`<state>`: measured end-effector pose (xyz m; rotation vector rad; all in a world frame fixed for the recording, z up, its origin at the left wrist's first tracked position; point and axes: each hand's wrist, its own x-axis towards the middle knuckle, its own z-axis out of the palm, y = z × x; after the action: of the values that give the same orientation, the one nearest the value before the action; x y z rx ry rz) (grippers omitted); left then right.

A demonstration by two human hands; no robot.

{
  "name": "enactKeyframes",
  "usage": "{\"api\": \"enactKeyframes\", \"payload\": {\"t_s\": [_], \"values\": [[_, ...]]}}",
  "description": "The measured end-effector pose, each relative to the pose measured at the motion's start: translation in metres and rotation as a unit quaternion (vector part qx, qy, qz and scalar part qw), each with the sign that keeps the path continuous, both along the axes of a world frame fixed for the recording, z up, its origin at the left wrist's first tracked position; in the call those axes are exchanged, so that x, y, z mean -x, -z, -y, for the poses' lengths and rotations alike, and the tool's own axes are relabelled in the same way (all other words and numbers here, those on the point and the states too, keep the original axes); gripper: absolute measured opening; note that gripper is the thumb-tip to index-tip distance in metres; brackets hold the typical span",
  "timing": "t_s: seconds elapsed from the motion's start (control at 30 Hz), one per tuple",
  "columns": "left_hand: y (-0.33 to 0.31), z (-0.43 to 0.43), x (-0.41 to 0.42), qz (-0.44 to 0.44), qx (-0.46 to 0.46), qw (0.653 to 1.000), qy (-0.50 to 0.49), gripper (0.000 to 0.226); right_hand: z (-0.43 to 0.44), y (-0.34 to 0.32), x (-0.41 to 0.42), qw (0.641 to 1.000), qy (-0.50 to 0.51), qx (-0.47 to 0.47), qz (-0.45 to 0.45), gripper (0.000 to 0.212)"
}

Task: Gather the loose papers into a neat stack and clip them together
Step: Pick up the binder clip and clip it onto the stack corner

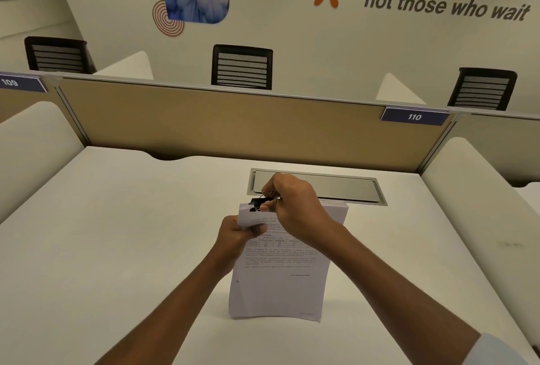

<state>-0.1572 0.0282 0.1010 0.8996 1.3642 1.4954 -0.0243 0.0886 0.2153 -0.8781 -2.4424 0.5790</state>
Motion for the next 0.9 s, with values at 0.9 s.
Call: {"api": "enactKeyframes", "payload": {"t_s": [0.9], "values": [[-0.0035, -0.0005, -0.0039, -0.028, 0.003, 1.0, -0.001, 0.01, -0.0005, 0.0093, 0.007, 0.999, 0.002, -0.041, -0.017, 0.015]]}}
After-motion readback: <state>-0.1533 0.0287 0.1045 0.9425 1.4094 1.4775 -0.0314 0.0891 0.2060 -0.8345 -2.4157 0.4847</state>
